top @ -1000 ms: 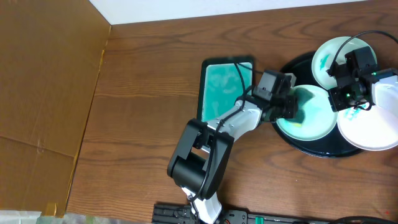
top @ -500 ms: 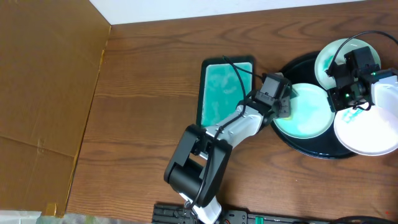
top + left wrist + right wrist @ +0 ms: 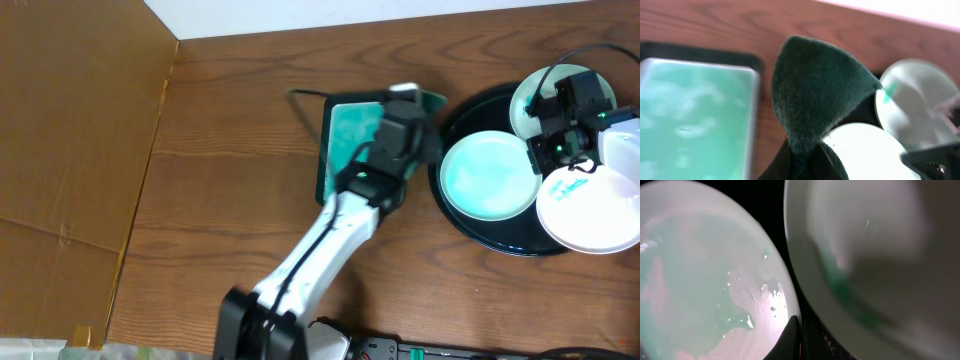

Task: Clean dirty plates on tray and stack at the side

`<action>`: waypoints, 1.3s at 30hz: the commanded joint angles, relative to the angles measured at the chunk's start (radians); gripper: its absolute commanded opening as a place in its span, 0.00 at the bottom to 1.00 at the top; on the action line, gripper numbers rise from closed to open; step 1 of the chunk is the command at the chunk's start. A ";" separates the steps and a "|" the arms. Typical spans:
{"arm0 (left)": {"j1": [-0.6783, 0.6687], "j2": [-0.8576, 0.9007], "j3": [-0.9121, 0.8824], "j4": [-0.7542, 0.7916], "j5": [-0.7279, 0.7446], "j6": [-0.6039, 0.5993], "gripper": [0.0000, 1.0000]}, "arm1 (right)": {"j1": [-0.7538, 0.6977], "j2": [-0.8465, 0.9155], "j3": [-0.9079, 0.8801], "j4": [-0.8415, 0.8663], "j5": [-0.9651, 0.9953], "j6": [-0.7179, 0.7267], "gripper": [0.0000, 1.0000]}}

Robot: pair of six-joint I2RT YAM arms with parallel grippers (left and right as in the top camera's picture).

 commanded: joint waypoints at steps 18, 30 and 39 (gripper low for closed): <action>0.471 -0.082 -0.011 -0.279 -0.016 -0.012 0.07 | 0.330 -0.251 0.121 0.169 0.962 -0.485 0.01; 0.471 -0.080 -0.011 -0.279 -0.016 -0.012 0.07 | 0.502 -0.254 0.121 0.457 1.148 -0.929 0.01; 0.471 -0.080 -0.011 -0.278 0.027 -0.012 0.07 | 0.334 -0.254 0.120 0.077 0.636 -0.347 0.01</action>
